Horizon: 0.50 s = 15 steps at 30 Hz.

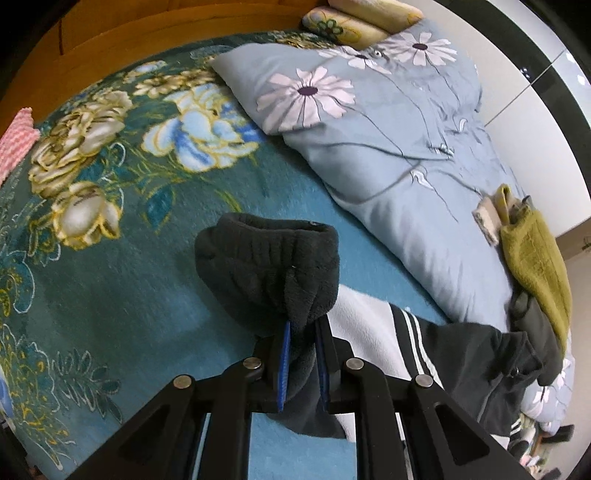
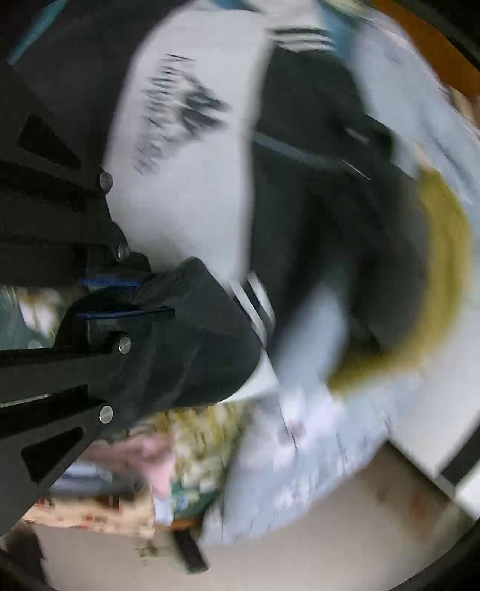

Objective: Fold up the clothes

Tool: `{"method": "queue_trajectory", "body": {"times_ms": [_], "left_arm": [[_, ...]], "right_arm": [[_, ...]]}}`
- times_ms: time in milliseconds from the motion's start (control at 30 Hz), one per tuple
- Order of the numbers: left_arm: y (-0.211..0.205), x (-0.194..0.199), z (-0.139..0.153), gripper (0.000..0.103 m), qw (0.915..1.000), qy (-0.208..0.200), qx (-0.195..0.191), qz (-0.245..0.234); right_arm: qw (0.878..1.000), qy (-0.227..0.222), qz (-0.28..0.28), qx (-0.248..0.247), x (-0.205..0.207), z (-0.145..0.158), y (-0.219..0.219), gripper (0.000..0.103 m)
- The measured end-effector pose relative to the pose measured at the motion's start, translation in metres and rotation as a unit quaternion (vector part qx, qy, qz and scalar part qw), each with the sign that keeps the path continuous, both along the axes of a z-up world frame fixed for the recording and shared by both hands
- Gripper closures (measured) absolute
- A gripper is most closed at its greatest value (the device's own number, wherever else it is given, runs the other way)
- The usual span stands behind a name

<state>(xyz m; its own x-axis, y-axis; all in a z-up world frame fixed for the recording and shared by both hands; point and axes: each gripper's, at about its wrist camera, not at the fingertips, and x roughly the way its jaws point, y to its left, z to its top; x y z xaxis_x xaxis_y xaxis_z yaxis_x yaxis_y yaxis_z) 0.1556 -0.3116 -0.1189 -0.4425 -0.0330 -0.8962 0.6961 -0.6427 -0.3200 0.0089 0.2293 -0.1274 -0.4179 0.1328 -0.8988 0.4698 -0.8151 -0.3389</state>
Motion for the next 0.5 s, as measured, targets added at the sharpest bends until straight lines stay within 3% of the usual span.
{"method": "queue_trajectory", "body": {"times_ms": [133,233,300,367,500], "left_arm": [[-0.002,0.005,-0.005,0.089,1.0000,-0.001,0.009,0.000],[-0.001,0.006,-0.007,0.089,0.9998,0.003,0.018,-0.004],[0.000,0.006,-0.009,0.089,0.9997,0.005,0.023,-0.008],[0.003,0.003,-0.010,0.089,0.9995,0.004,0.027,-0.016],[0.011,-0.005,-0.010,0.089,0.9987,-0.004,0.033,-0.040]], "right_arm": [[1.000,-0.029,0.002,-0.004,0.013,-0.002,0.003,0.061],[0.998,-0.016,-0.023,-0.054,0.025,0.030,0.021,0.050],[0.992,0.006,-0.068,-0.108,0.035,0.058,0.044,0.047],[0.978,0.026,-0.130,-0.159,0.045,0.080,0.070,0.047],[0.928,0.038,-0.256,-0.268,0.071,0.099,0.128,0.047]]}}
